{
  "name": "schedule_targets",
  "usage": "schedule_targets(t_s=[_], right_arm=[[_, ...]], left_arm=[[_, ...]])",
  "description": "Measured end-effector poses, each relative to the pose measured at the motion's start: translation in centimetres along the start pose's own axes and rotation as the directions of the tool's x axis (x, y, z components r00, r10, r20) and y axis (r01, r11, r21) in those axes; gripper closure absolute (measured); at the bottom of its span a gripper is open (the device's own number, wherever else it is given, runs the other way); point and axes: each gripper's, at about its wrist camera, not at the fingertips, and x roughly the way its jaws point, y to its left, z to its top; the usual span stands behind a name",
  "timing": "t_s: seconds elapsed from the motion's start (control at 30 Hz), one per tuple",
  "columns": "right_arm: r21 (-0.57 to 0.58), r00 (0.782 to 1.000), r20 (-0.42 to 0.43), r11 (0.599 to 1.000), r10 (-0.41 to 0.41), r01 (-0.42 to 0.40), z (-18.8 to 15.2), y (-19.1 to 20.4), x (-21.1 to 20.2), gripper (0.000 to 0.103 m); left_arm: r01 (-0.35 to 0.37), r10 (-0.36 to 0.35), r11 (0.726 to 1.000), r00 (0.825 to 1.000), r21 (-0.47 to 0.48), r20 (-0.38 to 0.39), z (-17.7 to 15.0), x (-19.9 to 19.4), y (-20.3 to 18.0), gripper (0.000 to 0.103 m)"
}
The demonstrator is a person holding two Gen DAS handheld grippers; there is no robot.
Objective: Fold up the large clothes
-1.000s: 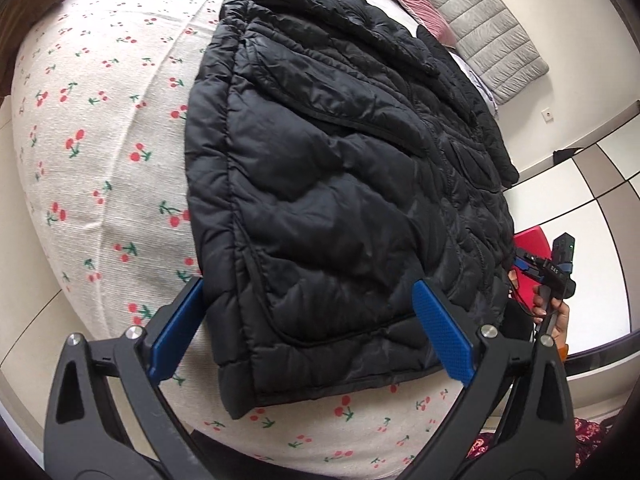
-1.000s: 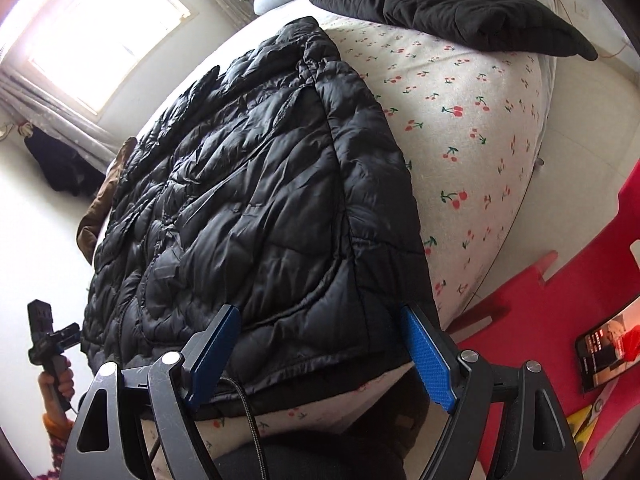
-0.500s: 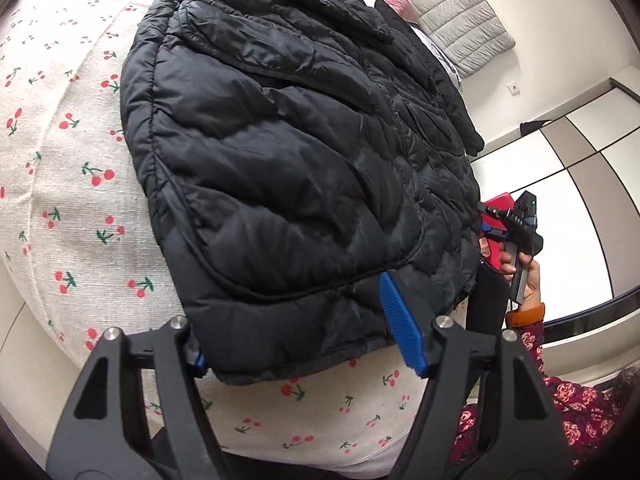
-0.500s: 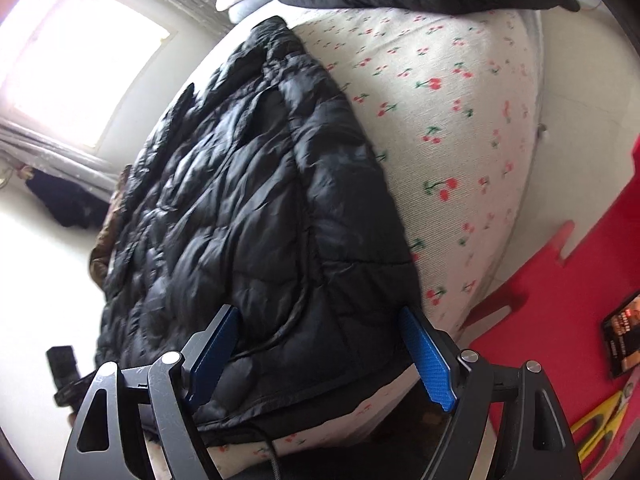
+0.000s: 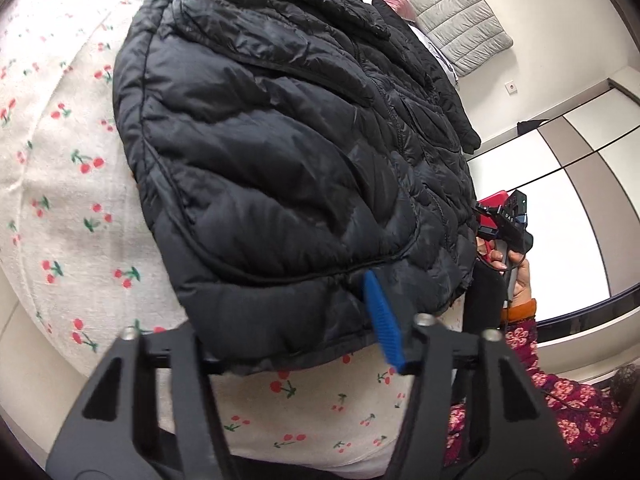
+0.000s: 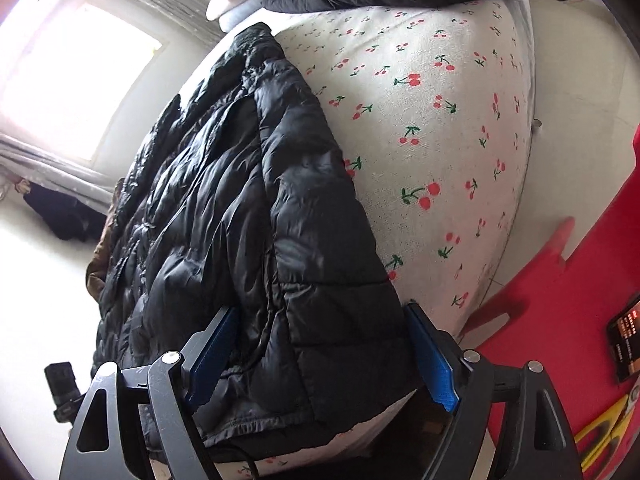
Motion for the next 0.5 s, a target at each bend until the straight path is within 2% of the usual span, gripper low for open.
schedule_targets(t_s=[0.03,0.1,0.2,0.23,0.37,0.5], right_arm=[[-0.010,1.000,0.001,1.000,-0.001,0.001,-0.3,0.1,-0.2,0.026],[-0.021,1.000,0.009,1.000,-0.001,0.001,-0.8,0.3,-0.7,0.038],[-0.035,0.998,0.024,0.998,0.059,-0.058,-1.6,0.8,-2.1,0.069],[-0.040,0.994,0.029,0.994,0.102,-0.100,-1.7,1.1,-2.4,0.086],[-0.081,0.980,0.076,0.981,0.184,-0.178,-2.2,2.8,-4.5,0.091],[-0.132,0.961,0.109,0.962,0.254,-0.240,-2.7,4.9,-6.7,0.092]], left_arm=[[0.022,-0.023,1.000,1.000,-0.016,-0.011,-0.1,0.2,0.2,0.068],[0.038,-0.039,0.999,0.999,-0.029,-0.017,-0.2,0.5,0.2,0.079],[0.051,-0.050,0.999,0.999,-0.020,0.020,-0.5,0.3,-0.2,0.092],[0.050,-0.049,0.999,0.998,-0.005,0.048,-0.7,-0.1,-0.7,0.093],[0.088,-0.094,0.995,0.984,0.049,0.151,-1.1,-2.4,-2.1,0.096],[0.147,-0.172,0.983,0.951,0.112,0.256,-1.6,-5.8,-3.3,0.097]])
